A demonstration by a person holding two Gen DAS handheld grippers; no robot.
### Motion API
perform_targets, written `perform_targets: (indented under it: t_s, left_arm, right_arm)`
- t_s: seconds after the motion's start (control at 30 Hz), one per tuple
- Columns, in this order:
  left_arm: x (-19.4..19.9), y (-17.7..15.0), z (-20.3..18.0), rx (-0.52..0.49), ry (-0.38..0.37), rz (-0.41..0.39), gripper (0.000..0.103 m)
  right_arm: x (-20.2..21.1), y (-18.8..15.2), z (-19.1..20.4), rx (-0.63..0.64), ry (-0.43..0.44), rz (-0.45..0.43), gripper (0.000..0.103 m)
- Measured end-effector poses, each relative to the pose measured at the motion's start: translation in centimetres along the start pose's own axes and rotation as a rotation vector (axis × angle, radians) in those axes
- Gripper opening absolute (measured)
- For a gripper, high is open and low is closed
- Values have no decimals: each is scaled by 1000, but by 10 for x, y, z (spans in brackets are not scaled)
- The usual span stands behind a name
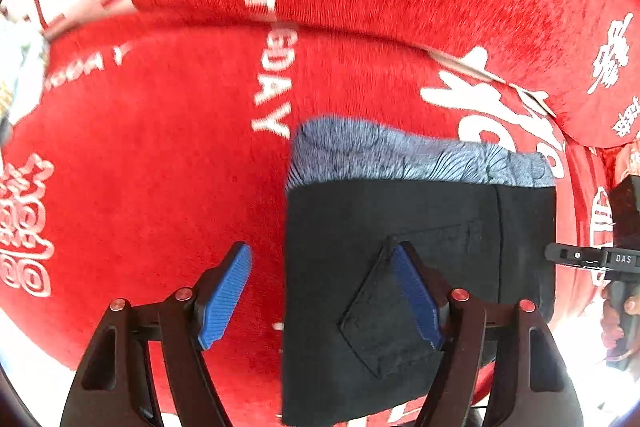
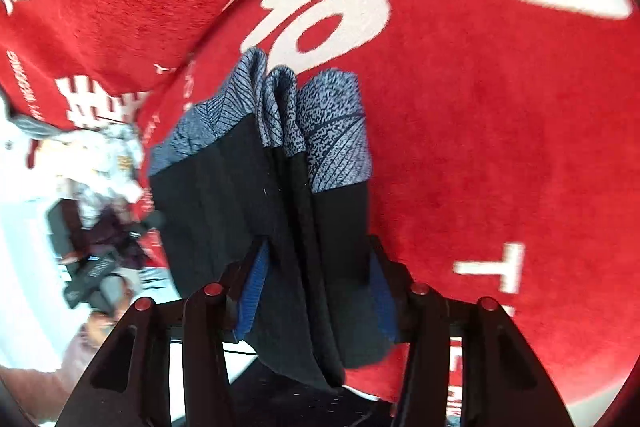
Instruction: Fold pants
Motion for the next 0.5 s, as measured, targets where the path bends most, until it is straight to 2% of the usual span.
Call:
perform_targets:
  t_s: [0.07,0.13,0.17,0.27,0.37,0.47,0.5]
  left_arm:
    - [15,-1,-7,-27,0,-23,75]
    - [17,1,-26,-58,-11,-32,75]
    - [16,1,-35,-73,-14,-32,75]
    - [5,-4,-58,-115,-15,-13,75]
    - [-22,-4,-65,-101,13,19,75]
    - [-42,-4,-57,-87,63,26,75]
    - [-46,-3,-58,-95,77,27,78]
  right_arm:
    - [7,-2,9,11,-78,-32,51]
    - [20,-5,13,35,-143,-75,27]
    - [24,-6,17,42,-161,-91,23]
    - [33,-8,36,78,-164,-146,19]
    - [23,-10,54,130,-177,-134,19]
    - [0,-8,56,160,-266,-108,19]
    - [-8,-5,50,159,-296,-98,15]
Point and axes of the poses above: each gripper's, at about its wrist camera, not at the fingertips, and x roughly against the way its jaws point, z to its left, y to its top, the point moved 9 cm from there along -x, roughly the way its jaws point, and after that the axes turned 12 degrees about z, right-handed, at the moved point
